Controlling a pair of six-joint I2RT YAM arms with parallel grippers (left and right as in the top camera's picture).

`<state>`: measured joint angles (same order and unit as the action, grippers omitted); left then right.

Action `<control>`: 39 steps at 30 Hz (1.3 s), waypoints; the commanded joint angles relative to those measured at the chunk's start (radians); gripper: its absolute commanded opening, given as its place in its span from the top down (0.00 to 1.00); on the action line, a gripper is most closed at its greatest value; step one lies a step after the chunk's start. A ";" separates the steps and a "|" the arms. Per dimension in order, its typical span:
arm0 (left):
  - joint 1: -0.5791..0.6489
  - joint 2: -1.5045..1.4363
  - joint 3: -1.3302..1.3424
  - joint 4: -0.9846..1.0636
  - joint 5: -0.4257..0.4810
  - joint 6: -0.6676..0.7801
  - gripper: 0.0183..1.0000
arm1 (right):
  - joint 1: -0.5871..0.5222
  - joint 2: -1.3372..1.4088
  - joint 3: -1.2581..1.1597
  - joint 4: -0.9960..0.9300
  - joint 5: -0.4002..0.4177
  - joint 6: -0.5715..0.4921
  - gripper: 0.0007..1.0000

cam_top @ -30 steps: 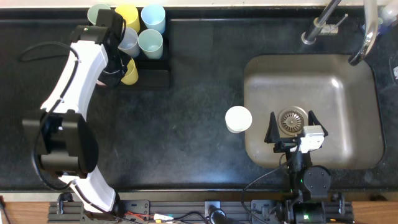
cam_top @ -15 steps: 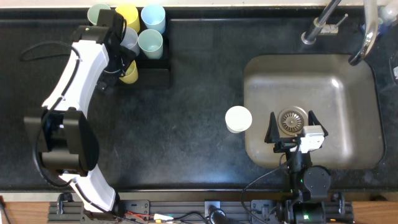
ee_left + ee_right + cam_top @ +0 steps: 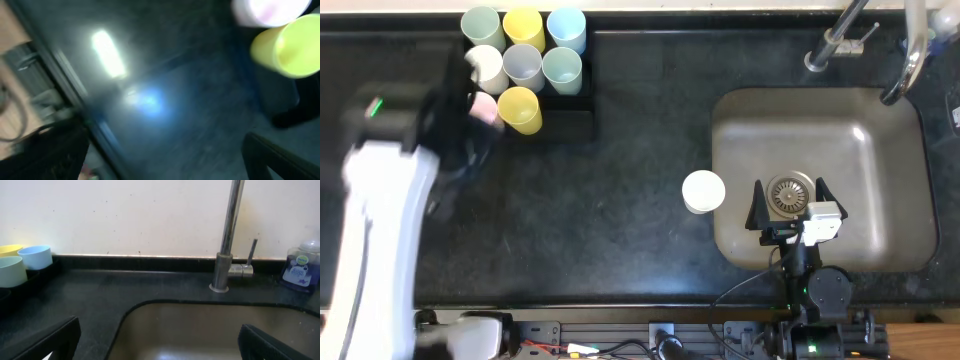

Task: Store Cups

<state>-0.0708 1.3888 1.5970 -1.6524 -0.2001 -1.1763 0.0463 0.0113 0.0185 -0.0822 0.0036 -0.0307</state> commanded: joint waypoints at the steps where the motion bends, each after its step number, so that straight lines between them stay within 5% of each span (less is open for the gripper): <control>1: -0.003 -0.298 -0.233 0.014 -0.032 0.175 0.00 | -0.003 -0.008 -0.014 0.005 -0.004 -0.003 0.00; 5: -0.003 -0.611 -0.575 0.370 -0.023 0.779 0.00 | -0.003 -0.008 -0.014 0.005 -0.004 -0.003 0.00; 6: -0.003 -0.754 -0.752 0.635 -0.008 1.063 0.00 | -0.003 -0.008 -0.014 0.005 -0.004 -0.003 0.00; 10: -0.003 -0.957 -1.035 1.130 0.055 1.362 0.00 | -0.003 -0.008 -0.014 0.005 -0.004 -0.003 0.00; 17: -0.003 -1.193 -1.344 1.532 0.126 1.359 0.00 | -0.003 -0.008 -0.014 0.005 -0.004 -0.003 0.00; 22: -0.003 -1.303 -1.467 1.542 0.208 1.342 0.00 | -0.003 -0.008 -0.014 0.005 -0.004 -0.003 0.00; 28: -0.003 -1.344 -1.585 1.561 0.206 1.198 0.00 | -0.003 -0.008 -0.014 0.005 -0.004 -0.003 0.00; 39: -0.003 -1.387 -1.589 1.569 0.200 1.197 0.00 | -0.003 -0.008 -0.014 0.005 -0.004 -0.003 0.00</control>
<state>-0.0708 0.0132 0.0174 -0.0883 -0.0128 0.0425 0.0463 0.0109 0.0185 -0.0826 0.0040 -0.0299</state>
